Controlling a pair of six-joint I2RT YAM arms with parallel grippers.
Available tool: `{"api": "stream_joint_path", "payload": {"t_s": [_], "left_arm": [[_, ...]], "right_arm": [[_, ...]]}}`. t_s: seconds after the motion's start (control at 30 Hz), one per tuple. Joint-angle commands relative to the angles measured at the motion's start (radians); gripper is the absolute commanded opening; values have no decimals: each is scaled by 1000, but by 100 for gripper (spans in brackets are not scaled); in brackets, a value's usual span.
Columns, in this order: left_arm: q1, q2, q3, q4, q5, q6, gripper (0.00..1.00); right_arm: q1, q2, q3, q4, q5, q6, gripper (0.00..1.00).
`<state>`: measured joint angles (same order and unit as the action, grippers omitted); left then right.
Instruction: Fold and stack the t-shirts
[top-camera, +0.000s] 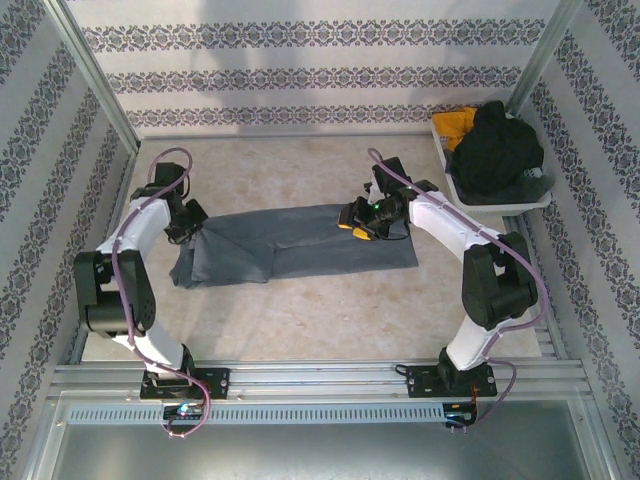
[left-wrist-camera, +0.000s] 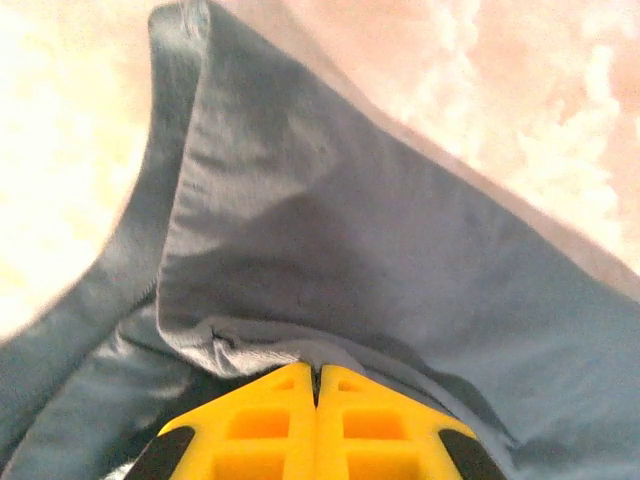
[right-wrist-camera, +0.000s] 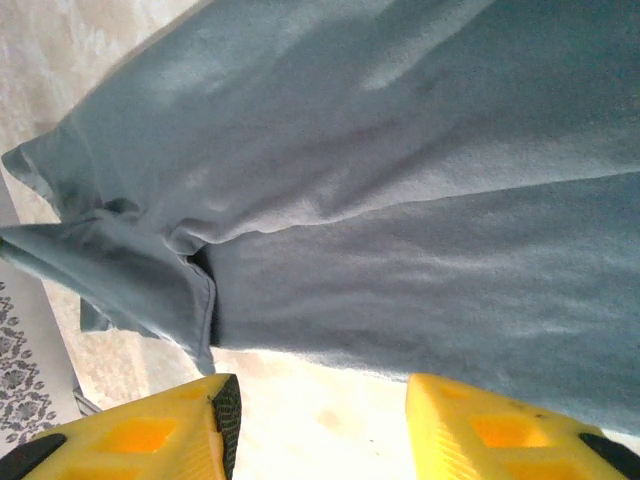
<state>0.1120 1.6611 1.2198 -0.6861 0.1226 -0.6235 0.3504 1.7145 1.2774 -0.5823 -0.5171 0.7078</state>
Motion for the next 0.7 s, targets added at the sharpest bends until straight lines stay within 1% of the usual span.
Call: {"api": "stream_joint_path", "payload": {"t_s": [0.0,0.2,0.4,0.43,0.47,0.5,0.53,0.6,0.67], "left_arm": [[26,62,55,-65,-53,54,0],[44,160,113,-47,-95,90,0],[46,252,176,-46,-130,136,6],[46,262,187,-50,-139,145,9],[46,276,199,-58,-147,154,17],[45,282,211,-71,-159,157,28],[44,280,215,-81,-173,157,34],[34,243,204,-90,-216,150,39],[14,167,159,-86,-246,126,41]], "right_arm": [[-15,-46,-20,-11,8,-3,48],[-34,-64,-37,-19,11,-8,48],[-46,-71,-64,-6,16,-1,48],[-49,-72,-67,-2,15,1,48],[-53,-70,-69,-1,18,0,48],[-58,-69,-69,1,20,-2,48],[-64,-67,-70,2,23,-5,48],[-85,-60,-72,4,32,-16,48],[-119,-45,-73,4,37,-28,47]]}}
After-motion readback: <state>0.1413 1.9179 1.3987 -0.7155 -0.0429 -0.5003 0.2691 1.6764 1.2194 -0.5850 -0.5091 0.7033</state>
